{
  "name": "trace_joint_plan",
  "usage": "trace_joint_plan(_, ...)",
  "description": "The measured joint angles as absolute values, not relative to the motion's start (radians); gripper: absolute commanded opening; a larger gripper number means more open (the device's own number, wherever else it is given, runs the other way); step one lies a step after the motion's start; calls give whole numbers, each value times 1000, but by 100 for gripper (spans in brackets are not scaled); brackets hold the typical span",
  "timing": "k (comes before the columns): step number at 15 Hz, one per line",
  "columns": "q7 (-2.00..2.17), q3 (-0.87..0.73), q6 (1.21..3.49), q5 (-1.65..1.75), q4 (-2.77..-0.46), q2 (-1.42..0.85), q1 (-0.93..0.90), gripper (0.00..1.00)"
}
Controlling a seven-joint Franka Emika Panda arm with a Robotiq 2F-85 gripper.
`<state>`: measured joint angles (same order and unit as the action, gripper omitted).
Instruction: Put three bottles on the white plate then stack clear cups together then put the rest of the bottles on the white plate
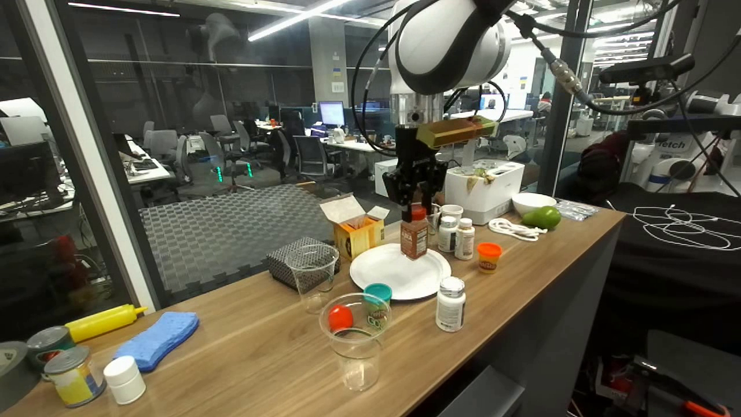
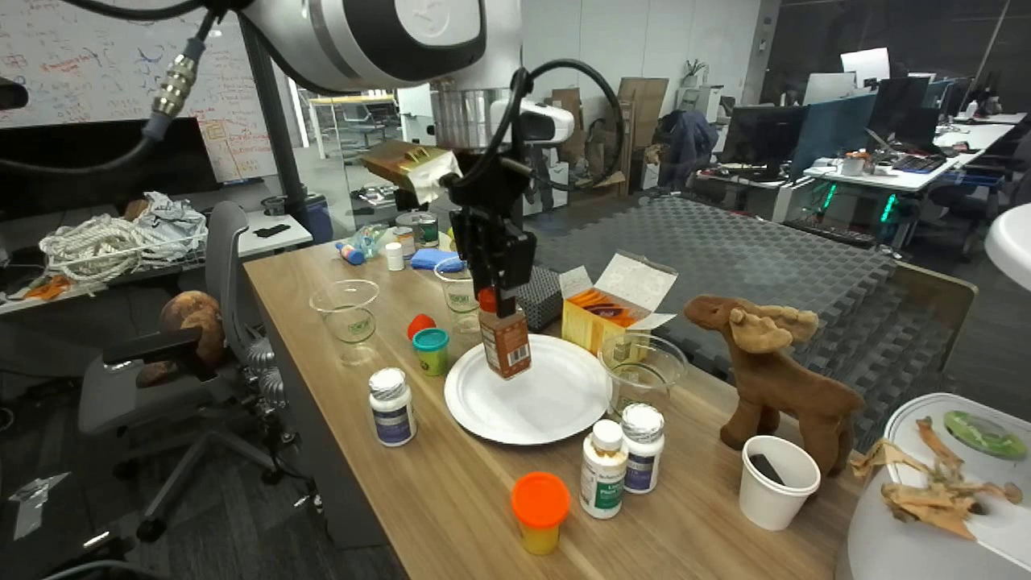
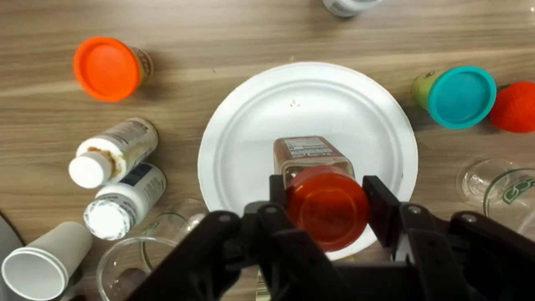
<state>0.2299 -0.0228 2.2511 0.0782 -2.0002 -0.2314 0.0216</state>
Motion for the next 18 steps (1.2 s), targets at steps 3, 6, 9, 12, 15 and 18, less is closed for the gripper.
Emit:
trace_joint_plan(3, 176, -25, 2268, 17, -1918, -297, 44, 24)
trace_joint_plan(6, 129, -25, 2267, -50, -1838, -369, 66, 24)
trace_joint_plan(9, 93, -24, 2262, -107, -1781, -441, 80, 24)
trace_joint_plan(12, 82, -22, 2261, -131, -1738, -505, 86, 24)
trace_joint_plan(15, 82, -22, 2254, -134, -1696, -538, 88, 79)
trace_joint_plan(18, 83, -22, 2252, -134, -1683, -548, 86, 100)
